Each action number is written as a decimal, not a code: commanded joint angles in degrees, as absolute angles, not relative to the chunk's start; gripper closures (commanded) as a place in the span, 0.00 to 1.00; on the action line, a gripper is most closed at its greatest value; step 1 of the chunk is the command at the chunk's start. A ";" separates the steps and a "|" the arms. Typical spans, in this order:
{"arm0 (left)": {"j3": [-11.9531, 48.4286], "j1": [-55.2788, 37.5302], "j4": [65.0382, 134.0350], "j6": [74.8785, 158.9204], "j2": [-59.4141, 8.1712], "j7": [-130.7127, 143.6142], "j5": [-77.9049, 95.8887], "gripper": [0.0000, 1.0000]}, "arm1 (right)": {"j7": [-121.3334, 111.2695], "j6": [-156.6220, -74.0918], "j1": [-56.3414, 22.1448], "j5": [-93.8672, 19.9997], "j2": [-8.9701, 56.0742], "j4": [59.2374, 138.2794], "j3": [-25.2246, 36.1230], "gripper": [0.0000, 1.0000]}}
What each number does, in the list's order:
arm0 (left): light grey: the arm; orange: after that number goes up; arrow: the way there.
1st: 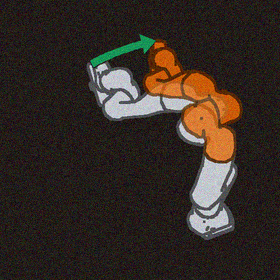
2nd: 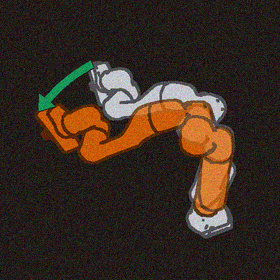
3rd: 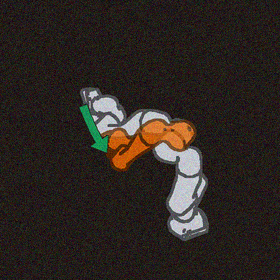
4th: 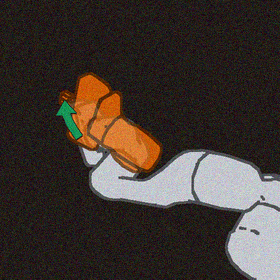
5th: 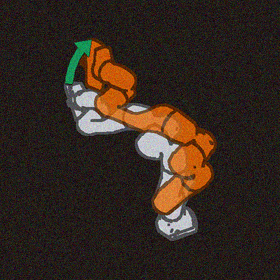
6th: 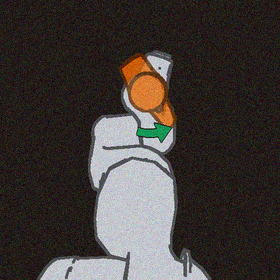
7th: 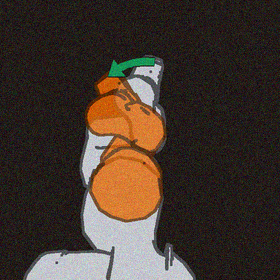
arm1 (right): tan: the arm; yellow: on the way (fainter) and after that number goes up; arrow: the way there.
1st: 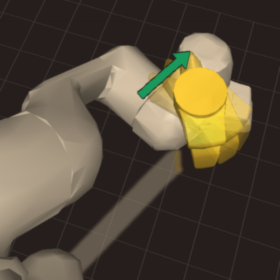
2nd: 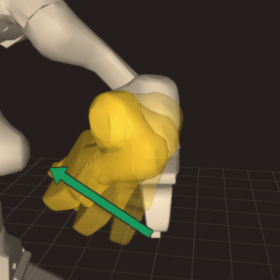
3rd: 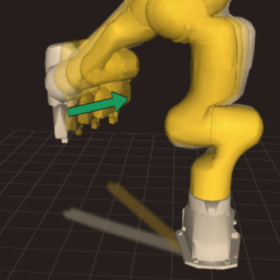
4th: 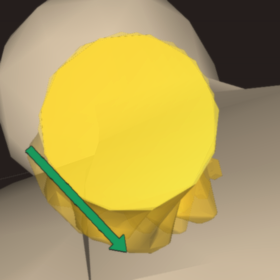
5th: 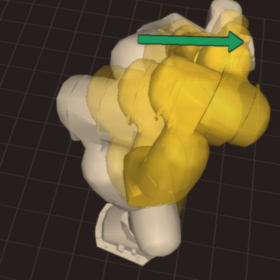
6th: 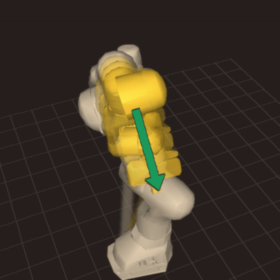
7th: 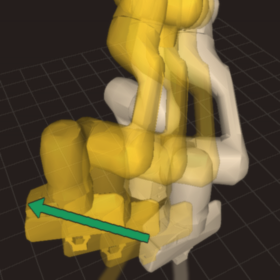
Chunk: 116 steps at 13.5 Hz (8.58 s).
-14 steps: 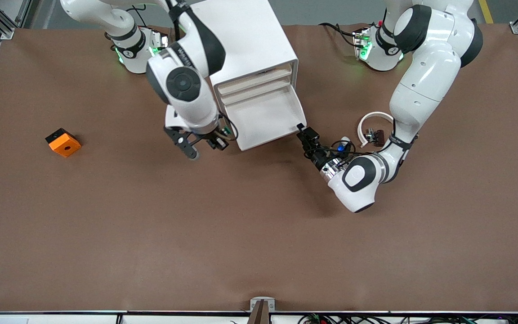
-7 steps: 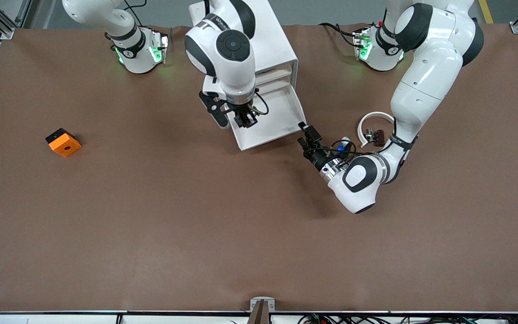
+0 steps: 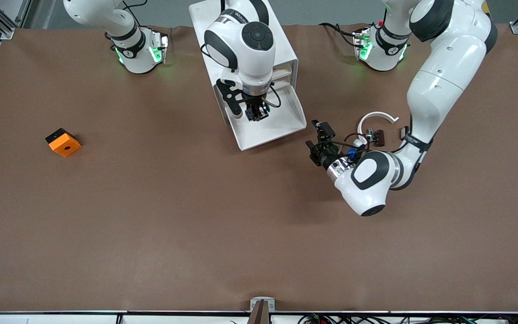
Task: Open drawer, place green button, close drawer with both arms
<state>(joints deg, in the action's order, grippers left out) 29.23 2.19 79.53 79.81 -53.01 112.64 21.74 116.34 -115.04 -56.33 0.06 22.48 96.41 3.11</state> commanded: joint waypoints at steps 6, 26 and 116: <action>30.94 4.04 73.22 79.45 -50.89 80.11 -0.59 0.00 | 125.76 -116.36 -58.18 0.53 32.68 87.81 3.60 1.00; 30.94 7.47 71.46 104.41 -47.37 36.75 -19.16 0.00 | 131.48 -118.92 -61.35 -2.02 38.14 83.85 3.43 1.00; 35.86 -7.14 89.91 122.61 -44.03 70.25 -12.73 0.00 | -5.36 -85.16 2.02 1.05 -9.14 92.90 4.31 0.00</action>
